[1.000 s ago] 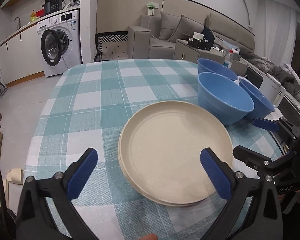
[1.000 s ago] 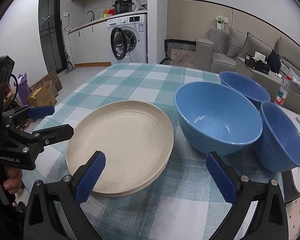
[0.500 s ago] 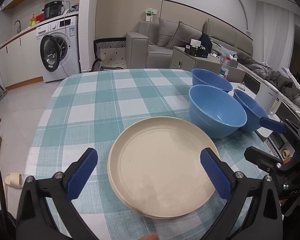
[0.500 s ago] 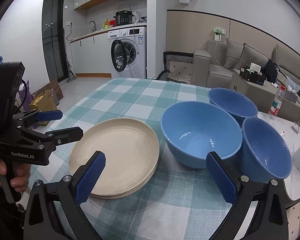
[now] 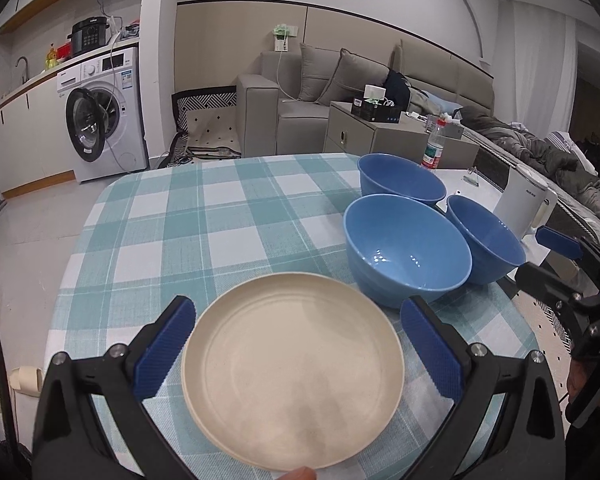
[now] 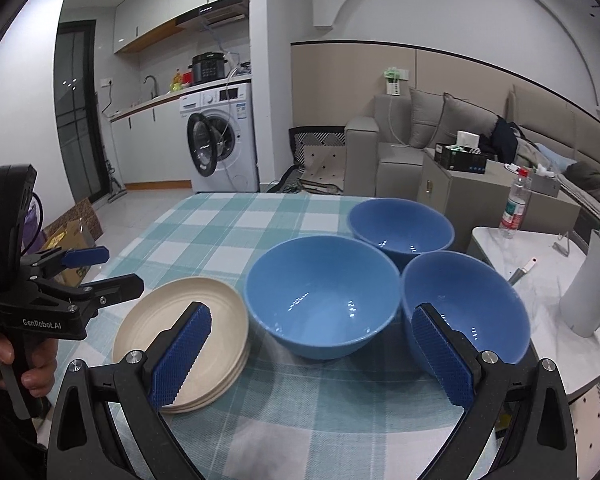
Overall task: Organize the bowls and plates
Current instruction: 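Withdraw both grippers from the plate stack and move toward the blue bowls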
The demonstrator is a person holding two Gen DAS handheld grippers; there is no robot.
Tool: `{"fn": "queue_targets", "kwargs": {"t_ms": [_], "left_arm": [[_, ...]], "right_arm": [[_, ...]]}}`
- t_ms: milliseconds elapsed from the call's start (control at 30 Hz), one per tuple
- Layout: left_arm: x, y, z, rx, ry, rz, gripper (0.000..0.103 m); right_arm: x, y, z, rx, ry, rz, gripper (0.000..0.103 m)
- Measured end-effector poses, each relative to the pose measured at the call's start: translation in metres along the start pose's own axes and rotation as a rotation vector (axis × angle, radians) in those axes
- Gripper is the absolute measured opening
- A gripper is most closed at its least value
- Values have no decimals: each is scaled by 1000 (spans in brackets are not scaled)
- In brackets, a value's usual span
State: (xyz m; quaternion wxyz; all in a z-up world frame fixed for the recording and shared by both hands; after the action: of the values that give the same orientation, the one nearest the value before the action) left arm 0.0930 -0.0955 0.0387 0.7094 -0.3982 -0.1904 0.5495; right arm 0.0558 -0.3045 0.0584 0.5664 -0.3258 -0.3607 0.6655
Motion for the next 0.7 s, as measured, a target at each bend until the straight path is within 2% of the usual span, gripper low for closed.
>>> {"fn": "queue_targets", "kwargs": {"t_ms": [700], "left_arm": [[-30, -48, -29, -12, 40, -36, 103]], "right_arm": [[-66, -36, 15, -27, 81, -50, 102]]}}
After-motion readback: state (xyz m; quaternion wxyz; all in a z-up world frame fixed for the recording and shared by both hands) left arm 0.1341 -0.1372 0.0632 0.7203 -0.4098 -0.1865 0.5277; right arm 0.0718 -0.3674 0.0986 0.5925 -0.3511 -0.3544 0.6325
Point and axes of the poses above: each gripper's, at about its wrist camera, not at the fingertips, and z roughly against the way its jaws point, x to its left, y to its underside, the point moved 6 cm from there along -z, roughly the way its jaws point, and after that the axes turned 5 degrees about y, right-handed, at the moved point
